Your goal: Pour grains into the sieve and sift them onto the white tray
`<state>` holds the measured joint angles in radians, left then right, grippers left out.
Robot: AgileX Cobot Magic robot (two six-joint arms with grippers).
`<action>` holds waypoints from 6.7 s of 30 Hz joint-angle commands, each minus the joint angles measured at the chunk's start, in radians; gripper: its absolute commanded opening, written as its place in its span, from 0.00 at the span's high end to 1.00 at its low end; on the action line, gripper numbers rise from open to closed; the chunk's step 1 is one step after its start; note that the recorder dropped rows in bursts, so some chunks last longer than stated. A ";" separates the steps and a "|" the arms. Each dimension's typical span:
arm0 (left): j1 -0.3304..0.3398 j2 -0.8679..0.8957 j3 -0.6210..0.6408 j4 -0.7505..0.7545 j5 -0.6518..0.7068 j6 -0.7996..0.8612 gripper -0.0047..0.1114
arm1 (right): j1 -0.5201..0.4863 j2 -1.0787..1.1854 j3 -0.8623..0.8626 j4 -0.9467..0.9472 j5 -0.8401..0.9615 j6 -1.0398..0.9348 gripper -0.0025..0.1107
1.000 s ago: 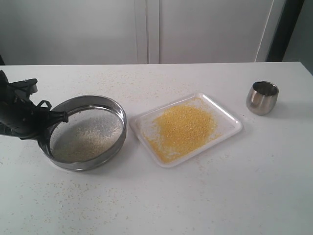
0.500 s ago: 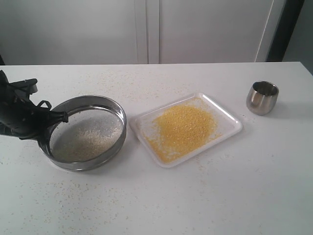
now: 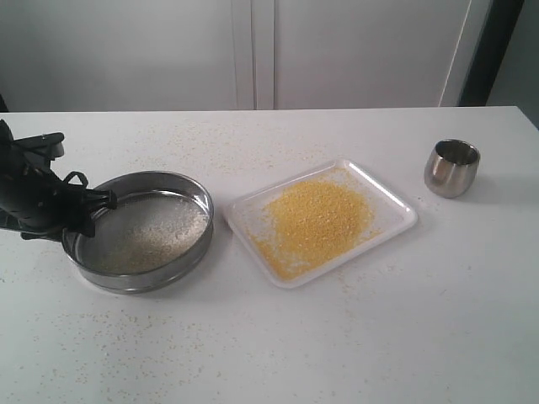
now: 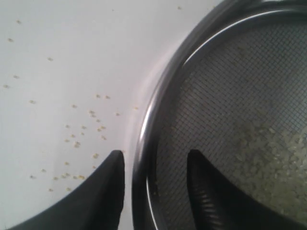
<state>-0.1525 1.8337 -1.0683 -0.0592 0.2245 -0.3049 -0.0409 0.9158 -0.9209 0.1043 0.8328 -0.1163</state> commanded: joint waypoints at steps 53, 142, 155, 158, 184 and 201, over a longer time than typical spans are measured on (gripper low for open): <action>0.004 -0.485 -0.003 0.016 0.561 0.246 0.96 | -0.009 -0.006 0.003 -0.004 -0.010 0.002 0.98; 0.240 -1.043 0.348 -0.003 0.411 0.257 0.96 | -0.009 -0.006 0.003 -0.004 -0.012 0.018 0.98; 0.240 -1.343 0.542 0.015 0.367 0.257 0.96 | -0.009 -0.006 0.003 -0.004 -0.010 0.018 0.98; 0.240 -1.440 0.609 0.020 0.367 0.257 0.96 | -0.009 -0.006 0.003 -0.004 -0.012 0.018 0.98; 0.240 -1.834 1.040 0.023 0.151 0.257 0.96 | -0.009 -0.006 0.003 -0.004 -0.010 0.018 0.98; 0.187 -1.834 1.068 0.023 0.124 0.257 0.96 | -0.009 -0.006 0.003 -0.004 -0.010 0.018 0.98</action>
<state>0.0427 0.0041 -0.0104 -0.0327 0.3376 -0.0464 -0.0409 0.9158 -0.9209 0.1043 0.8328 -0.0983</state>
